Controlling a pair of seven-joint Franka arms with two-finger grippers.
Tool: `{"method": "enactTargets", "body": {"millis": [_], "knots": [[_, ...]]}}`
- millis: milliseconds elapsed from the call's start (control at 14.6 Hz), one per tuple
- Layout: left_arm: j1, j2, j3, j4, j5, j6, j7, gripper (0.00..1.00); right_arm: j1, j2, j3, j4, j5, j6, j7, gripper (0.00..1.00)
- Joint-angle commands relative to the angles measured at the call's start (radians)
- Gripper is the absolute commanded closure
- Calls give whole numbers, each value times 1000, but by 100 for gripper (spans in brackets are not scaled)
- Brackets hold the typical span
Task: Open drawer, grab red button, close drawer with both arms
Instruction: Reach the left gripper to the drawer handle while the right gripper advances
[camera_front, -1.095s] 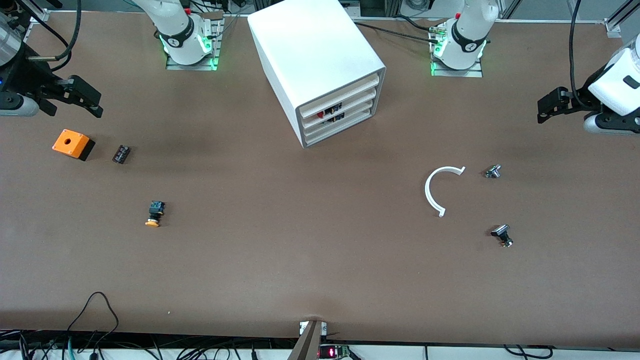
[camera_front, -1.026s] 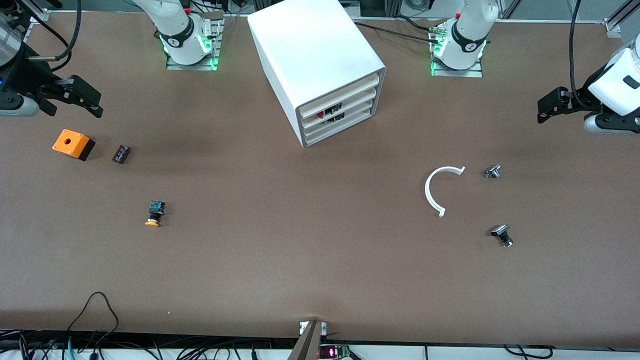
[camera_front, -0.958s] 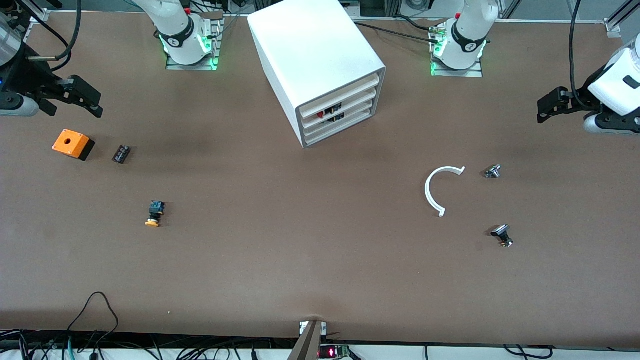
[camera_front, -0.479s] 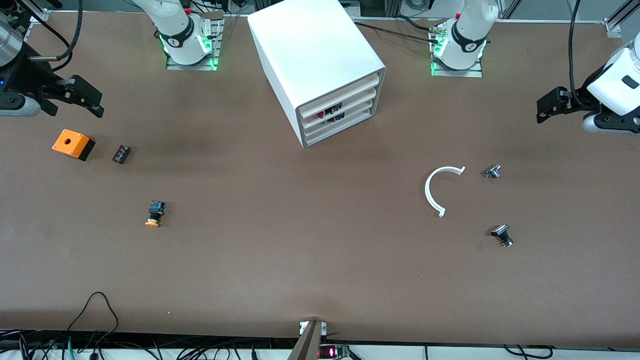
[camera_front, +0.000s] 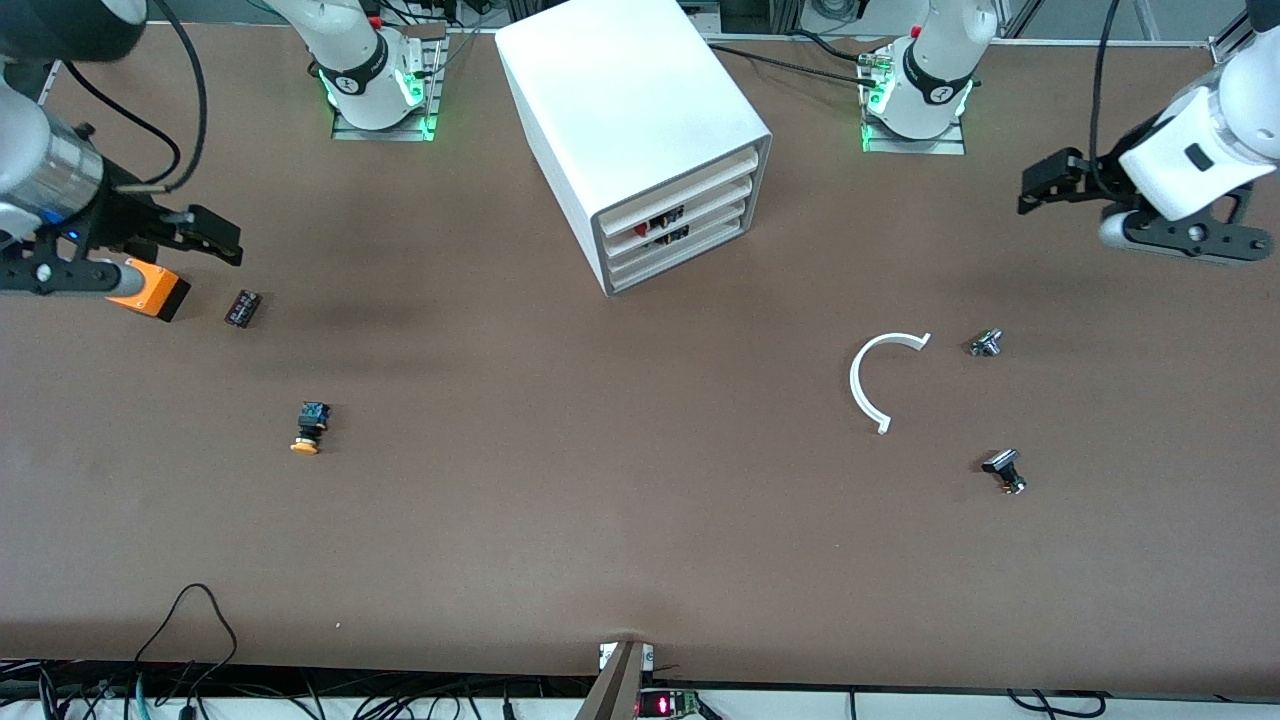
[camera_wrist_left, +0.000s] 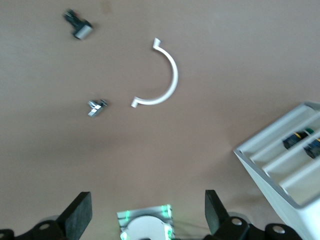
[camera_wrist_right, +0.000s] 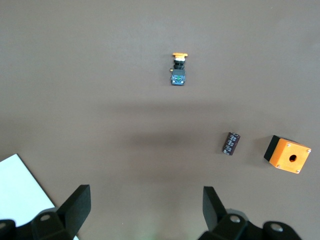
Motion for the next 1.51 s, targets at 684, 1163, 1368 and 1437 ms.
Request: {"method": "enactTargets", "body": {"millis": [684, 1163, 1368, 1437], "knots": [[-4, 187, -64, -258, -657, 96, 441, 1, 101, 212, 7, 19, 56, 118, 358, 1], [-4, 255, -173, -470, -857, 252, 720, 6, 179, 287, 8, 20, 58, 194, 516, 1], [-3, 344, -182, -473, -871, 278, 852, 15, 202, 305, 8, 20, 68, 207, 545, 1], [-4, 358, -185, -484, -871, 290, 885, 26, 207, 309, 8, 20, 84, 210, 567, 1]]}}
